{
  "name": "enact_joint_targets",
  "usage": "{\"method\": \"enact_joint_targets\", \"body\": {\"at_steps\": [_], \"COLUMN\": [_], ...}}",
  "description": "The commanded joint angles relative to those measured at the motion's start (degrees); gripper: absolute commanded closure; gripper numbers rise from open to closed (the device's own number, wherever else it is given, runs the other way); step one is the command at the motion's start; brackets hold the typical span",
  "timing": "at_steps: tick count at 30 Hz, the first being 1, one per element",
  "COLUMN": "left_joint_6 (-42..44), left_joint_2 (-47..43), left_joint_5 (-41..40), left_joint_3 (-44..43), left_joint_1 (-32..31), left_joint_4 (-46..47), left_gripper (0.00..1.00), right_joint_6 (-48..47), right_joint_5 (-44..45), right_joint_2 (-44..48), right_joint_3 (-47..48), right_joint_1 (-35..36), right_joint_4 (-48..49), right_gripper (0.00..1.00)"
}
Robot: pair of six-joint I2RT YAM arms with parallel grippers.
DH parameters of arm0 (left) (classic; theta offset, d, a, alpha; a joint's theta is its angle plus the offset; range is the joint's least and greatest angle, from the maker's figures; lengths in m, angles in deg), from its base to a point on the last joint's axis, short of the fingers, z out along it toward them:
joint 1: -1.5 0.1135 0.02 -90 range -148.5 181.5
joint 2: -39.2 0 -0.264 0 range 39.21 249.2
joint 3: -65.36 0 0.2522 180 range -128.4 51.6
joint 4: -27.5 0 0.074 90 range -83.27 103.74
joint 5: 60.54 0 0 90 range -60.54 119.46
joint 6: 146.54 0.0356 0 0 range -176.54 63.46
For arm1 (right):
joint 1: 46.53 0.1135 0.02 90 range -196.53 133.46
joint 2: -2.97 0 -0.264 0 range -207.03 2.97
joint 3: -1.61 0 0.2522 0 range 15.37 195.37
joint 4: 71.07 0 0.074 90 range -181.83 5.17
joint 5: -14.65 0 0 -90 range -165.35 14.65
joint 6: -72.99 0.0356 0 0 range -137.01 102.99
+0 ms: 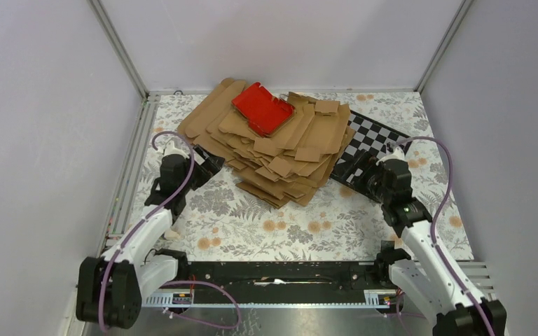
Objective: Fold the paper box
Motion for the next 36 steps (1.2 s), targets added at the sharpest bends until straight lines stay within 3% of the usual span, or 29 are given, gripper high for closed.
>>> {"method": "enact_joint_targets", "body": {"at_steps": [1,8,17,21,30,32,35,36], "left_joint_6": [-2.4,-3.2,-5.0,-6.9,-9.7,-9.7,-9.2,-8.8], "left_joint_2": [6.0,14.4,26.4,31.4,41.8,43.1,42.8,42.3], "left_joint_5": [0.5,-0.5,2.5,1.7,2.6,3.3,3.1,2.6], "left_joint_3": [-0.5,-1.5,-5.7,-7.2,-12.2,-13.5,-13.7,-13.6], "left_joint_1": [0.4,2.2,4.3,4.3,4.5,5.0,6.2,6.7], "left_joint_4": [10.9,17.2,24.7,26.5,30.8,30.2,29.1,28.3], "left_gripper": [0.01,0.01,0.12,0.23,0.54,0.66,1.0,1.0], "right_joint_6": [9.3,14.2,12.6,11.9,9.7,9.0,8.3,8.0], "right_joint_5": [6.4,7.9,10.2,10.5,11.6,12.3,14.3,14.5], "right_joint_2": [-5.5,-11.4,-15.0,-16.4,-17.1,-17.2,-17.4,-17.3], "right_joint_3": [5.1,7.3,8.9,9.8,10.0,9.9,10.4,10.2], "right_joint_1": [0.2,0.2,0.2,0.2,0.2,0.2,0.2,0.2], "right_joint_4": [4.4,9.5,11.0,11.0,10.9,10.2,8.4,8.3], "right_gripper": [0.01,0.0,0.0,0.0,0.0,0.0,0.0,0.0]}}
